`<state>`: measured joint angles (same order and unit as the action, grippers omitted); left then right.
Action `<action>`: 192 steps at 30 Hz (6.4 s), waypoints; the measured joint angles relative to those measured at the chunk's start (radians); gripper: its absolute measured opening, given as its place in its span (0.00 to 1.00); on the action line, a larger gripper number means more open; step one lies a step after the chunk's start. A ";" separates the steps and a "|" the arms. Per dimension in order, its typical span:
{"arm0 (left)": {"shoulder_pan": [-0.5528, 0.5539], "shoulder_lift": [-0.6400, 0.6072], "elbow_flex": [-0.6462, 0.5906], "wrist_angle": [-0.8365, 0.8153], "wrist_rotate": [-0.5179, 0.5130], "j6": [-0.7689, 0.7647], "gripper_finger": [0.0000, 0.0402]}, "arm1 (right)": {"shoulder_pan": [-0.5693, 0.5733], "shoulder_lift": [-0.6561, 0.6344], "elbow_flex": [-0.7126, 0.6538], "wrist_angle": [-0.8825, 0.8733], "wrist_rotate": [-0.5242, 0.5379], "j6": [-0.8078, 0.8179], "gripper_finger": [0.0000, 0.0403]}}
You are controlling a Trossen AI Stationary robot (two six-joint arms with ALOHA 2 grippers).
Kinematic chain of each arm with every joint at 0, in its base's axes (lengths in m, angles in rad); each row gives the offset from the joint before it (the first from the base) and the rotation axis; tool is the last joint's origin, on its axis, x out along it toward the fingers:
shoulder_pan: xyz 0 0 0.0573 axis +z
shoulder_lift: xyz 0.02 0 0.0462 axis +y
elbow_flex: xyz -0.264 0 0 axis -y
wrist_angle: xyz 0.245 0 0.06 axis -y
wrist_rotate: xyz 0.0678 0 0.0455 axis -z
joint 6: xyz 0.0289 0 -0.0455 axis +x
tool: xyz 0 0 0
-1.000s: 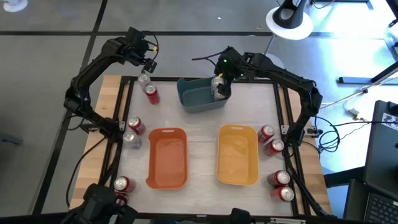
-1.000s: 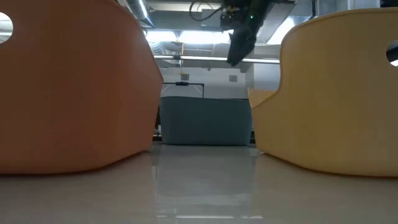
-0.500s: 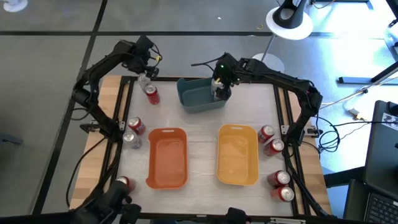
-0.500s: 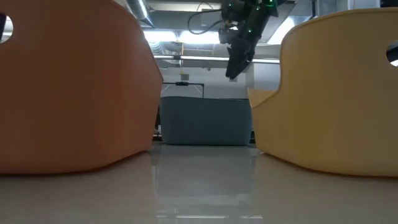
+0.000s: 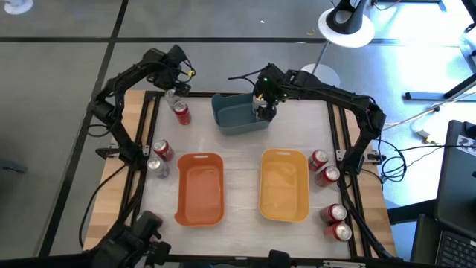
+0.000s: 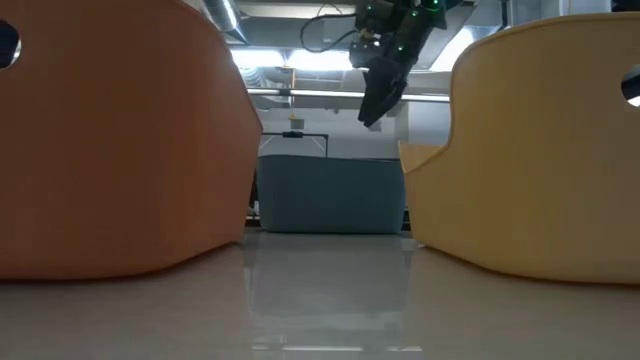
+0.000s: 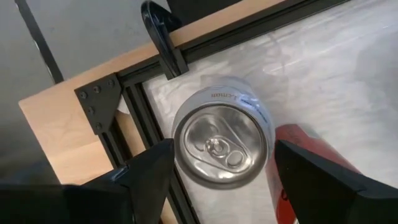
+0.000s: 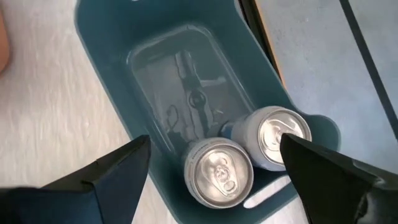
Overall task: Sort soda cans
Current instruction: Put the top blue-white soda can into the green bin
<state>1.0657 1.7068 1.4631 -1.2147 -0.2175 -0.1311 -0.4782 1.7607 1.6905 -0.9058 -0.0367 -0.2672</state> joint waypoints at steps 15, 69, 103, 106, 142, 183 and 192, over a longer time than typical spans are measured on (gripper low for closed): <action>0.009 0.064 0.005 -0.006 -0.026 0.008 0.67 | 0.000 0.000 0.000 0.001 -0.028 0.000 0.88; 0.009 -0.032 0.000 0.063 -0.005 0.032 0.95 | 0.000 0.000 0.000 0.014 -0.029 0.000 0.88; 0.007 0.135 0.008 -0.014 0.021 0.125 0.73 | 0.000 -0.009 0.001 -0.125 -0.044 0.027 0.88; 0.005 0.093 0.040 -0.040 0.021 0.136 0.73 | 0.000 -0.028 0.001 -0.196 -0.046 0.036 0.88; -0.481 0.205 0.616 -0.047 0.075 0.140 0.73 | -0.144 -0.061 0.001 -0.187 -0.132 0.054 0.88; -0.477 0.530 0.607 -0.082 0.080 0.175 0.83 | -0.144 -0.061 0.000 -0.113 -0.113 0.053 0.88; -0.478 0.530 0.607 -0.086 0.080 0.184 0.83 | -0.144 -0.062 -0.026 -0.084 -0.113 0.053 0.88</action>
<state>0.5877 2.2368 2.0697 -1.3009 -0.1371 0.0527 -0.6224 1.6985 1.6644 -0.9903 -0.1497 -0.2142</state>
